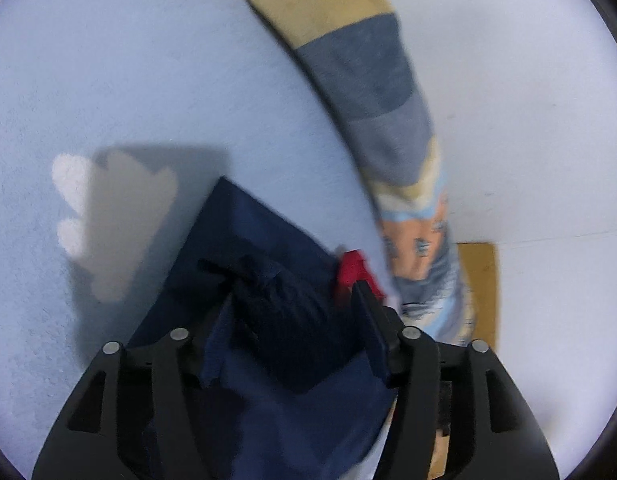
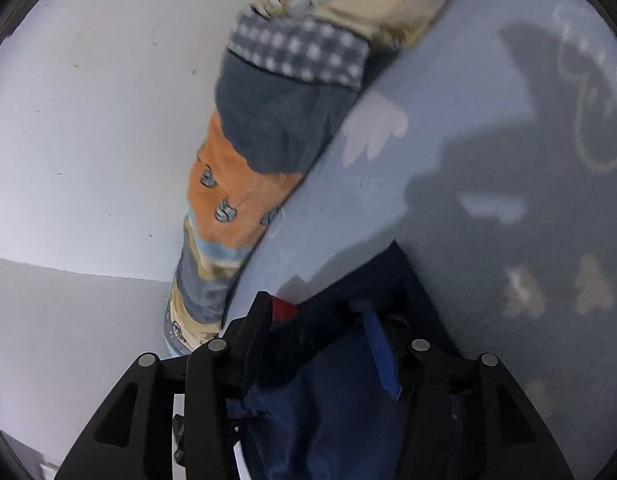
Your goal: Fold large clothes
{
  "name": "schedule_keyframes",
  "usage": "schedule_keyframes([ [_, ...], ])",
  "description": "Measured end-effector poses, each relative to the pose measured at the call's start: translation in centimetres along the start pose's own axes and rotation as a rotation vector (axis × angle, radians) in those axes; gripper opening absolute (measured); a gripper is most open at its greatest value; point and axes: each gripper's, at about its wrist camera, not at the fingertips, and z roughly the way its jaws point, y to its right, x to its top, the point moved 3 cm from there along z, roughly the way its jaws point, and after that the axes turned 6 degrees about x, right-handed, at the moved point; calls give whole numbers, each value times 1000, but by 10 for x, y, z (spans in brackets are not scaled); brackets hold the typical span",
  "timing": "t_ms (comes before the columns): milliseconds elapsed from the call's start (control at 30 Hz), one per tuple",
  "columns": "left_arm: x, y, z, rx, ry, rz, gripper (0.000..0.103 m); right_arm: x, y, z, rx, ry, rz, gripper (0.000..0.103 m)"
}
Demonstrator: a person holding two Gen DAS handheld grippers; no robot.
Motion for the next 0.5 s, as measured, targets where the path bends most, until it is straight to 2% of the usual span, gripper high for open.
schedule_keyframes([
  [67,5,-1,-16,-42,32,-23,58,1,-8,-10,45,5,-19,51],
  [133,10,2,-33,-19,100,7,58,1,-20,-17,45,27,-54,60],
  [233,12,11,-56,-33,173,55,62,-12,-50,-19,-57,52,-237,62],
  [300,8,22,-62,14,198,134,62,-19,-63,-21,-64,92,-332,62],
  [333,4,29,-60,45,197,199,62,-23,-69,-14,-69,71,-381,62],
  [433,-17,55,-30,153,152,398,62,-35,-68,20,-193,4,-492,57],
  [467,-24,60,-16,188,126,449,62,-40,-64,34,-215,-32,-524,53],
  [500,-28,62,-2,215,107,481,62,-42,-60,41,-231,-48,-538,45],
])
